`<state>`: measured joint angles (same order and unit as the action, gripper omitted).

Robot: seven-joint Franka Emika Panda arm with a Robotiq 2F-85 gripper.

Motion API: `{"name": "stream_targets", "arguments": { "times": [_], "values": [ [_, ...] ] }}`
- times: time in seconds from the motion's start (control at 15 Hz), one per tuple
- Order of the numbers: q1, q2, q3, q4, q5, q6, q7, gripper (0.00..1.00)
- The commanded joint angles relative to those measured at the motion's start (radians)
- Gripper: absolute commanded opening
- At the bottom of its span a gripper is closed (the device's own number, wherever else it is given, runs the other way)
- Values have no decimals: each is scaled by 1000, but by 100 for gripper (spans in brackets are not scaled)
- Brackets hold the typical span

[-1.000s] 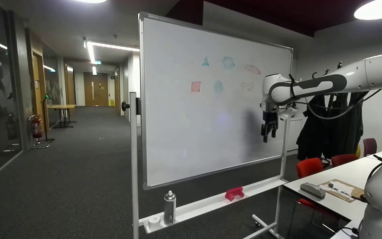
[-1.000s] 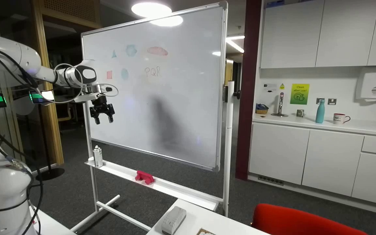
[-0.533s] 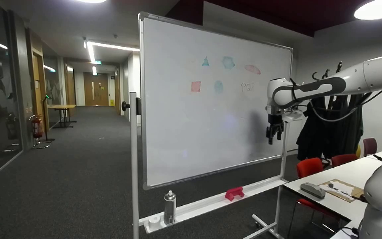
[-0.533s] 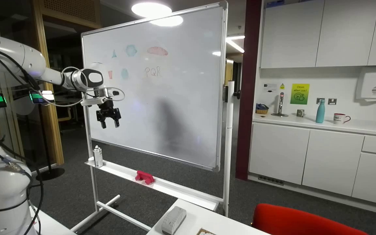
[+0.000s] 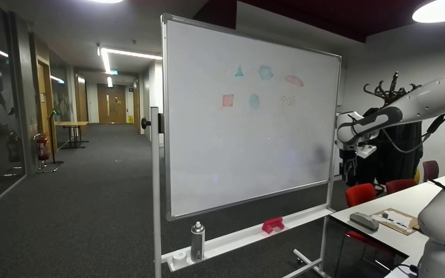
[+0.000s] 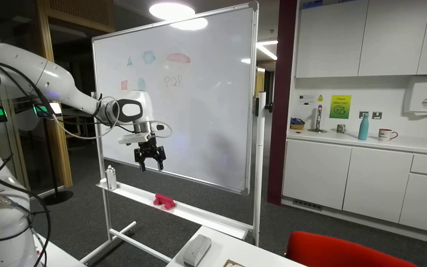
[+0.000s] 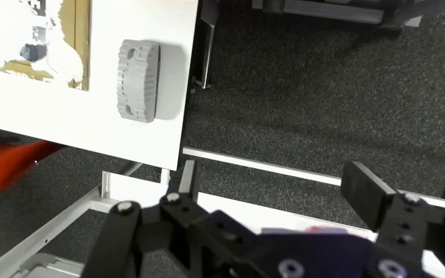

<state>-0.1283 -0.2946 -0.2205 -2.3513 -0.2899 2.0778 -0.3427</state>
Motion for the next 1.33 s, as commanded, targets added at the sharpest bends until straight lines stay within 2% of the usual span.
{"name": "stream_targets", "arguments": {
  "times": [0.0, 0.53, 0.8, 1.27],
  "values": [
    [-19, 18, -11, 1, 4, 15, -32, 100],
    [-17, 54, -15, 10, 10, 37, -44, 100],
    [-27, 115, -58, 37, 74, 85, -122, 100],
    [-90, 230, -158, 92, 192, 128, -410, 100]
  ]
}}
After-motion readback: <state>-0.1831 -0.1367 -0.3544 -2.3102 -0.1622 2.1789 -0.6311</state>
